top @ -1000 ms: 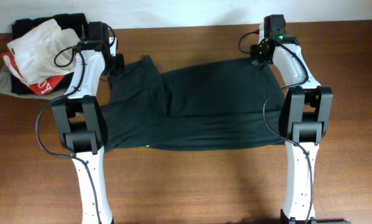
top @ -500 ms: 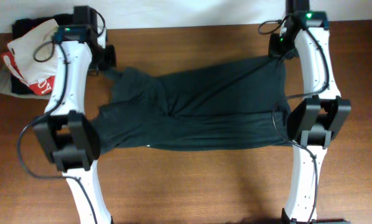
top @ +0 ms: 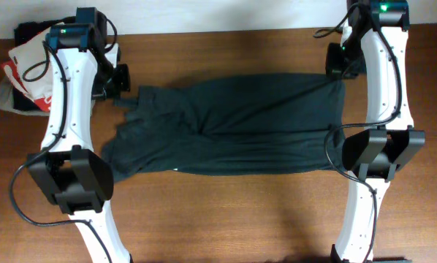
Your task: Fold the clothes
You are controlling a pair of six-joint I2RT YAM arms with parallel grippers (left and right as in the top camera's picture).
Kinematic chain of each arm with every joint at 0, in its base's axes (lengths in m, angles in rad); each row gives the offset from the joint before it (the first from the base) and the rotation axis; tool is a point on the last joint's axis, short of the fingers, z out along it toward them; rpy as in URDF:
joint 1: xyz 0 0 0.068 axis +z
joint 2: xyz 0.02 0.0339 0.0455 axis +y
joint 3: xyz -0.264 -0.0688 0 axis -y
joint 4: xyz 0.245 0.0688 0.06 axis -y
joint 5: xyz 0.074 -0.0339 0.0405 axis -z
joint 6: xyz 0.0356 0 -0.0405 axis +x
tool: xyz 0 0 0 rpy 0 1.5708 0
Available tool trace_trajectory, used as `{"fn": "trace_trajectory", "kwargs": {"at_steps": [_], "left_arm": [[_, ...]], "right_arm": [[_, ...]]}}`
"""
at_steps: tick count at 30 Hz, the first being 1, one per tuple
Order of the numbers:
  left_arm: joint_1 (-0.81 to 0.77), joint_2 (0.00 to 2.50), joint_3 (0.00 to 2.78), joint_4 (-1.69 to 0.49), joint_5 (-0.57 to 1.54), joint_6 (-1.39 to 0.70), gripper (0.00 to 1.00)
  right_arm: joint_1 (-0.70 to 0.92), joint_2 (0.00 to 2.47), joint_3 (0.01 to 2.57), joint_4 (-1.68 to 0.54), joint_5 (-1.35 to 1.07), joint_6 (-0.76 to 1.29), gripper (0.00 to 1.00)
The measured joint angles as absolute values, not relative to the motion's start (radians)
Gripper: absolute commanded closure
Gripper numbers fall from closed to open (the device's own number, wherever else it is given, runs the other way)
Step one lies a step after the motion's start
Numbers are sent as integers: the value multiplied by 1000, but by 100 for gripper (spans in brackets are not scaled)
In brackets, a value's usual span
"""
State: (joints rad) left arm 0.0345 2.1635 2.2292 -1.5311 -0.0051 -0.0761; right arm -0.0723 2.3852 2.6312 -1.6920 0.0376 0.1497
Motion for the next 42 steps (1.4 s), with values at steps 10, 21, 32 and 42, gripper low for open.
{"fn": "trace_trajectory", "kwargs": {"at_steps": [10, 21, 32, 42], "left_arm": [[102, 2164, 2225, -1683, -139, -136, 99], [102, 2164, 1967, -1668, -139, -141, 99], [102, 2164, 1678, -1547, -135, -144, 99], [102, 2164, 1622, -1509, -131, -144, 52]], "right_arm": [[-72, 2270, 2595, -1693, 37, 162, 96], [-75, 2139, 2236, -1693, 38, 161, 96], [-201, 2143, 2085, -1695, 18, 147, 95], [-202, 2143, 2011, -1676, 7, 126, 37]]}}
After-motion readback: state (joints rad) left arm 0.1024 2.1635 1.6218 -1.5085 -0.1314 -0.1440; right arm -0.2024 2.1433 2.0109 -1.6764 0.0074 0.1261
